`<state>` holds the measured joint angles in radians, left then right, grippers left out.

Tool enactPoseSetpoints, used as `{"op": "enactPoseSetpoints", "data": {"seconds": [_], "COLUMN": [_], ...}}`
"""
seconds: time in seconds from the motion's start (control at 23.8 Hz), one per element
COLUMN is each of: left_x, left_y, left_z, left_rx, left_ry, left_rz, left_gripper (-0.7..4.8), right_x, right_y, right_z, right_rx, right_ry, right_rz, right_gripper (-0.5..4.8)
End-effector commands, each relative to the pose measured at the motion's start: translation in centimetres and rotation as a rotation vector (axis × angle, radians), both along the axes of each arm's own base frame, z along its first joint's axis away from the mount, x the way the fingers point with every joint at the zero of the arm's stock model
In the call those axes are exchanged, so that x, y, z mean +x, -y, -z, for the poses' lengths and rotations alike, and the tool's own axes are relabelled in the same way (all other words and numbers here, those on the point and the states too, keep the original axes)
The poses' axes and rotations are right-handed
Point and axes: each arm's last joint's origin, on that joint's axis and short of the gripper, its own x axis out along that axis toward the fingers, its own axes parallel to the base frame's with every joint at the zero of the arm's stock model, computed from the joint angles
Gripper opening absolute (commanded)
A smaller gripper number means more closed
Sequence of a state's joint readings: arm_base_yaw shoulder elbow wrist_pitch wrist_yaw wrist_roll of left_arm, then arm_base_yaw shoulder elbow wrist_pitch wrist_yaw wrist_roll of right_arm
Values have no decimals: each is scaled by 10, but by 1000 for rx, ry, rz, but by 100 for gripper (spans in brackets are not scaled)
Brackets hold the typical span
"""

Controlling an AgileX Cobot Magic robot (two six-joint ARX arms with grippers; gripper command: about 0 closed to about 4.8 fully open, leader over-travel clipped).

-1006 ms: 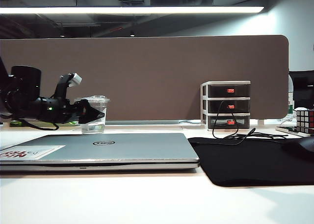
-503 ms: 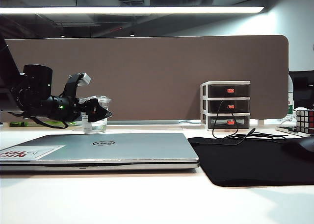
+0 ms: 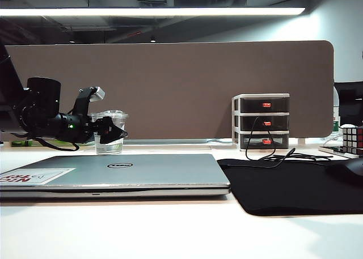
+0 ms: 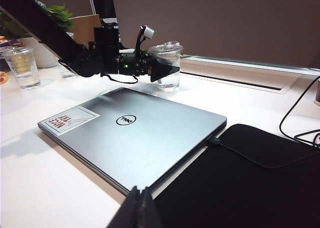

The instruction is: Pick up the coffee cup and place it on the right side of the laptop.

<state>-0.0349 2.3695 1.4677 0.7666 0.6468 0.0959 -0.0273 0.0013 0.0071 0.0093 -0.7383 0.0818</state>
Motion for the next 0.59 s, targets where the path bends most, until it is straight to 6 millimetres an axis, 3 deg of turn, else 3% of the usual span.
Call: {"op": "enactPoseSetpoints", "data": {"seconds": [0.04, 0.29, 0.59], "left_x": [1, 0, -2], "left_y": [1, 2, 12], "left_z": [-6, -7, -12], "left_rx": [-2, -7, -17], "left_ry": [45, 57, 107], "left_rz": [13, 51, 160], "left_gripper": [377, 284, 280], "right_x": [0, 0, 0], "right_y": [0, 0, 0], "right_z": [1, 1, 1], "right_rx": [-3, -3, -3], "right_ry": [7, 7, 7], "right_rz": [-5, -5, -5], "right_gripper": [-1, -1, -1]}}
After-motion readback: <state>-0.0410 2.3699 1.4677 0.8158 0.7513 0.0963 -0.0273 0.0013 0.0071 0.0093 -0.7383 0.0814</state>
